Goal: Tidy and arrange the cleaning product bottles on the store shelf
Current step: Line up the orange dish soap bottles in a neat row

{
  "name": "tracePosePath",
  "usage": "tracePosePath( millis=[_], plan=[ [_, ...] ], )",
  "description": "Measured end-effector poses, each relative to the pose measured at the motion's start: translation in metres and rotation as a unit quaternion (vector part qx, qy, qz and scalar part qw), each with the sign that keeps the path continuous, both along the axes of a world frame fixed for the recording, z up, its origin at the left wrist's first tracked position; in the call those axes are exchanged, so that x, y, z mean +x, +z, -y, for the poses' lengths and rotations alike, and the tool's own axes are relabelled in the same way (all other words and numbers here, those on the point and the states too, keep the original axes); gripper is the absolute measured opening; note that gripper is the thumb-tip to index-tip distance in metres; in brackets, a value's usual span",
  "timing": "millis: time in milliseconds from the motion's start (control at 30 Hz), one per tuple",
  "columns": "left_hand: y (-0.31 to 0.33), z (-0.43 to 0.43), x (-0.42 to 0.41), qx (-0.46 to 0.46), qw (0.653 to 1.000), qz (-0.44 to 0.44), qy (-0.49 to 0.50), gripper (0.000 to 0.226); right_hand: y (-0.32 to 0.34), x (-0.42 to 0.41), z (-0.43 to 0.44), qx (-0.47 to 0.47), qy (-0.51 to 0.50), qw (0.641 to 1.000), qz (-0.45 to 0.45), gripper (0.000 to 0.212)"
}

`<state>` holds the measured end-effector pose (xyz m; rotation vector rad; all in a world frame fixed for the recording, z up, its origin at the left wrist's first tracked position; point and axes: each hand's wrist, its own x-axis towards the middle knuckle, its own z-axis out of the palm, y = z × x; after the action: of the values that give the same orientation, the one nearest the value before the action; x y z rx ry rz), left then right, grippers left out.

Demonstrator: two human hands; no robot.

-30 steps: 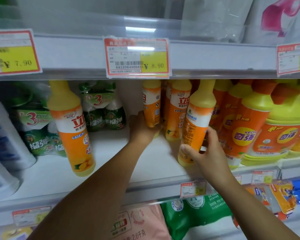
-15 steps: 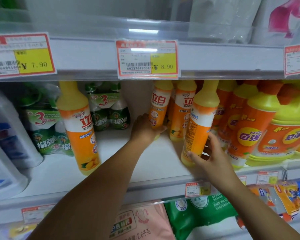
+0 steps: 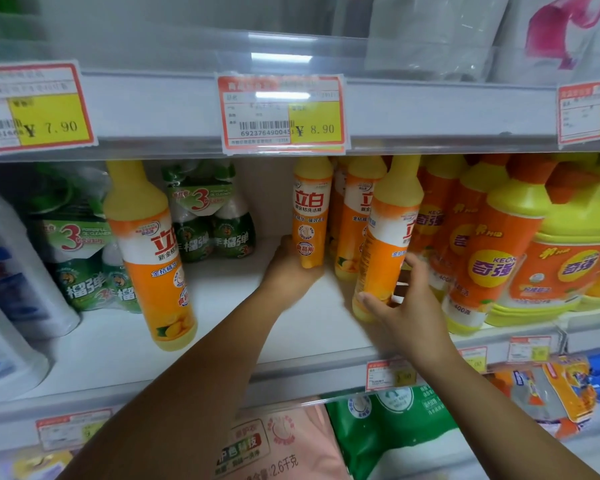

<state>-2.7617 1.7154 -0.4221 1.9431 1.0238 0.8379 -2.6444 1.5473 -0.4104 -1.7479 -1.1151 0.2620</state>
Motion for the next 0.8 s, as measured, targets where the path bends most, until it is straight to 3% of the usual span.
tracePosePath(
  millis=[167,267,333,600,800],
  plan=[
    [0.004,0.006,-0.002,0.026,0.998,-0.029,0.057,0.057,-0.005,-0.003,-0.006,-0.006,-0.027,1.000,0.014,0.085],
    [0.003,0.006,0.004,0.024,0.997,-0.031,0.071,0.061,-0.005,-0.005,-0.004,0.000,-0.004,1.000,-0.016,0.061],
    [0.003,0.007,0.007,0.018,0.997,-0.017,0.077,0.063,-0.005,-0.004,-0.002,0.001,0.007,1.000,-0.020,0.056],
    [0.006,0.012,-0.007,-0.013,0.999,-0.013,0.040,0.070,0.002,0.001,-0.009,-0.004,-0.012,1.000,-0.014,0.068],
    [0.019,0.059,-0.051,0.080,0.995,-0.050,0.035,0.070,0.007,-0.003,-0.012,-0.002,-0.022,1.000,-0.015,0.072]
  ],
)
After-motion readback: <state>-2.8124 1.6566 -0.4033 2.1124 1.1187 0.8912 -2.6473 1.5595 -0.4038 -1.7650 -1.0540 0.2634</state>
